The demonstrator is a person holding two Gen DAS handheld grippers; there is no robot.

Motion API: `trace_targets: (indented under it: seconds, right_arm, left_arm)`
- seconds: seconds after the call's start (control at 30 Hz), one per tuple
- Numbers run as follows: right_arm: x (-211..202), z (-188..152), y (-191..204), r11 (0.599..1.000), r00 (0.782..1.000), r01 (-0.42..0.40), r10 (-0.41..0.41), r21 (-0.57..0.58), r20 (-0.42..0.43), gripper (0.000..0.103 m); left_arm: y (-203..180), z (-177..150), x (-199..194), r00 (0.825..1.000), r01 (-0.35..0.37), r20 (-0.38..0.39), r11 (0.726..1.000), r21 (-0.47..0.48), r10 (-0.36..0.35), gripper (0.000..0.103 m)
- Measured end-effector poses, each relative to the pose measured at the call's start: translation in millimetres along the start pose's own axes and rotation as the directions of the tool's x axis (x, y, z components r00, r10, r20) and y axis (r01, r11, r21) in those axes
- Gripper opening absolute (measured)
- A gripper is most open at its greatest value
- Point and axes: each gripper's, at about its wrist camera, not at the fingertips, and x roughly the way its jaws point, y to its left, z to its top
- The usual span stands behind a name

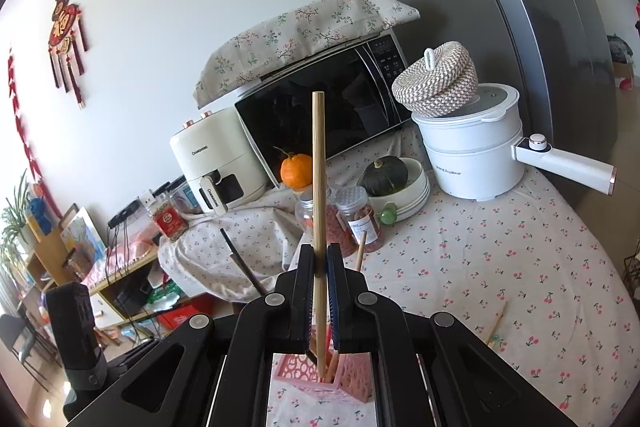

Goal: Organize utensils
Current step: 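Carry both chopsticks over the pink holder and open both tools to drop them in, then move both tools back down toward the remaining utensils on the cloth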

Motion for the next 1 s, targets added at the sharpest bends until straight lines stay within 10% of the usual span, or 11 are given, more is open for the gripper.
trace_targets:
  seconds: [0.33,0.47,0.73,1.0]
  right_arm:
    - [35,-14,-6,0.998,0.996,0.053,-0.052,0.018,-0.072,0.011]
    - [31,-14,-13,0.997,0.997,0.038,-0.034,0.069,-0.065,0.079]
    - [8,-8,-25,0.993,0.995,0.101,-0.100,0.058,-0.030,0.103]
    - [2,-10,-54,0.970,0.964,0.244,-0.243,-0.002,-0.108,0.103]
  left_arm:
    - [6,-3,3,0.999,-0.005,-0.032,1.000,-0.017,0.004,0.077]
    - [1,-4,4,0.999,-0.011,-0.040,1.000,-0.008,0.010,0.083]
    - [0,-6,5,0.997,-0.048,-0.054,0.999,-0.022,0.047,0.098]
    - [0,-9,6,0.994,-0.104,-0.042,0.995,-0.009,0.104,0.102]
